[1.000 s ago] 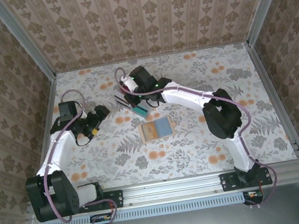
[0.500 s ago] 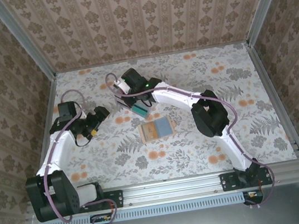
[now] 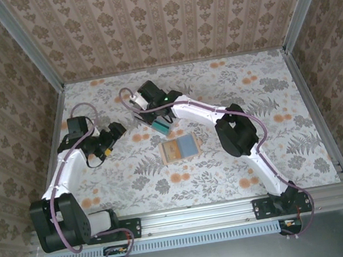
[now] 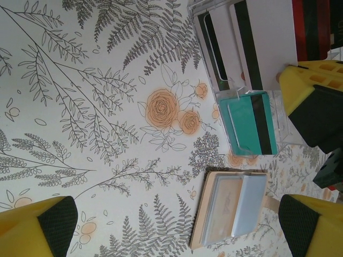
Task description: Take the credit cards out of the card holder
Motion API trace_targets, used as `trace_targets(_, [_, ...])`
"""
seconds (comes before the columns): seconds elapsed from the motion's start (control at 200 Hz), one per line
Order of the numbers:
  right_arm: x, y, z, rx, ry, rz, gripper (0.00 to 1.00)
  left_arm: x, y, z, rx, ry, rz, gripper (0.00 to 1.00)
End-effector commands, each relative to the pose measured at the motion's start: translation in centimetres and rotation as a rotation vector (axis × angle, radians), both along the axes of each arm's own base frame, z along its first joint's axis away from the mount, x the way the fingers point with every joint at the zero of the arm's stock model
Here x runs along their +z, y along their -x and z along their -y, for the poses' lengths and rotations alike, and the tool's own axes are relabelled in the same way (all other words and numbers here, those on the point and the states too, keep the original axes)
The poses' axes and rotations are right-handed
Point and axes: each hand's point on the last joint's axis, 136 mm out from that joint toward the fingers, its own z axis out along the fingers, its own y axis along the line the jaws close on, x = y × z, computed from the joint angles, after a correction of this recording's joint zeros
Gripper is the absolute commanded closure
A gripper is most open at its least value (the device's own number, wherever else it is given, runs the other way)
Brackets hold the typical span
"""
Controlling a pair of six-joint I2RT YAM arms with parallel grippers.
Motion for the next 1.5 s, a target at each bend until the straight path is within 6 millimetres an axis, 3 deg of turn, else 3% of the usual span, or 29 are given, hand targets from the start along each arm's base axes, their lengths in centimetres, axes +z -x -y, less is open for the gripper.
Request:
trace_targets(0.0, [-0.7,-0.4,-0.3,0.015,0.034,0.022,1.0,-0.1,0.0,-0.2,-0.018,-0.005,0.007,0.0])
trace_targets(0.225, [-1.6,-0.6,-0.3,0.023,0.051,0.028,0.95,-0.1,-0.1,-0.2,-0.023,-0.005,0.015,0.0])
trace_targets(0.345, [-1.2,-0.6,-0.3,0.019,0.043,0.028,0.86,0.0,-0.1,-0.2,-0.025,-0.005,0.018,0.0])
trace_targets(0.57, [0.1,-0.5,-0.4,0.011,0.015,0.033,0.8,0.0,-0.2,0.0,-0.028,0.002,0.019,0.0])
trace_targets(0.845, [5.0,0.5,0.2,-0.047,-0.086,0.028,0.75,0.0,-0.2,0.0,-0.031,0.007,0.019,0.0])
trace_targets(0.965, [7.4,2.0,1.3,-0.106,-0.165,0.0,0.66,0.0,-0.2,0.1,-0.031,0.013,0.017,0.0])
trace_targets(1.135, [8.3,5.6,4.4,-0.219,-0.228,-0.089,0.5,0.0,-0.1,0.4,-0.038,0.029,0.016,0.0])
trace_targets(1.345, [6.0,11.1,8.9,-0.356,-0.216,-0.212,0.36,0.0,-0.2,1.2,-0.054,0.056,0.017,0.0])
trace_targets(1.495, [2.5,14.0,12.3,-0.513,-0.142,-0.301,0.3,-0.4,-0.3,2.4,-0.077,0.058,0.011,0.0])
